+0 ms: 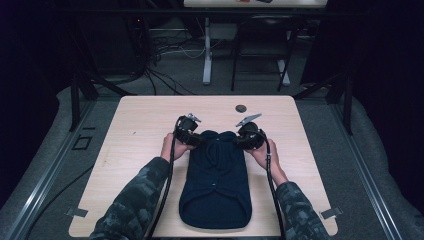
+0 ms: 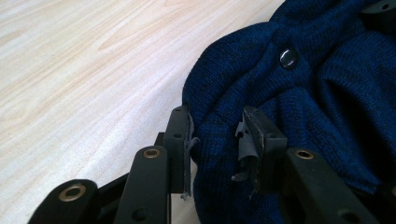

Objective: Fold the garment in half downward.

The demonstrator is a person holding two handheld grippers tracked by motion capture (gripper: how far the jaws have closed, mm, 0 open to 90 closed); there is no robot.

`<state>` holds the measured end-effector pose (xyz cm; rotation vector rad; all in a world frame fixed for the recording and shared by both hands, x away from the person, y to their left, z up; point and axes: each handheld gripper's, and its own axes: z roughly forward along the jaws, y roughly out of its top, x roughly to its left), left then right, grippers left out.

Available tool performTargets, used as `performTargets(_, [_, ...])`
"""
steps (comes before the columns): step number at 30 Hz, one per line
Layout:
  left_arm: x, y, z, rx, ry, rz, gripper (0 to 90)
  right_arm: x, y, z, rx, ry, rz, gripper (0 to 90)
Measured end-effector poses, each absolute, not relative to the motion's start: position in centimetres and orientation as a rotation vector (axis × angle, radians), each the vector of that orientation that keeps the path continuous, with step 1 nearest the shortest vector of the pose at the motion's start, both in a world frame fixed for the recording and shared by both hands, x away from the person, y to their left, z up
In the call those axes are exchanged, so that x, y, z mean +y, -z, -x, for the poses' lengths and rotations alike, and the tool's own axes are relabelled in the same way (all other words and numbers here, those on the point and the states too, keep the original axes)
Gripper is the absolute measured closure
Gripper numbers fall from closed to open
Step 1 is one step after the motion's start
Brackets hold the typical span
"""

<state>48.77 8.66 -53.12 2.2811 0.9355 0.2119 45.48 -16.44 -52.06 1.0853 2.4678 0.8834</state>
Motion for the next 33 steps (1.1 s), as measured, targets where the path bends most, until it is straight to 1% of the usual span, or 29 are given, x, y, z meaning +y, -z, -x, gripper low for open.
performTargets(5, [8.7,52.8,-48.7,0.929,-0.202,-2.273,65.4,-16.6,51.8,-45.4,2.469,-0.883,-1.076,76.9])
performTargets(33, [8.9,50.0,-47.0,0.824,-0.252,-2.243,66.8,-17.3,49.0,-43.2,2.434,-0.910,-0.996,76.1])
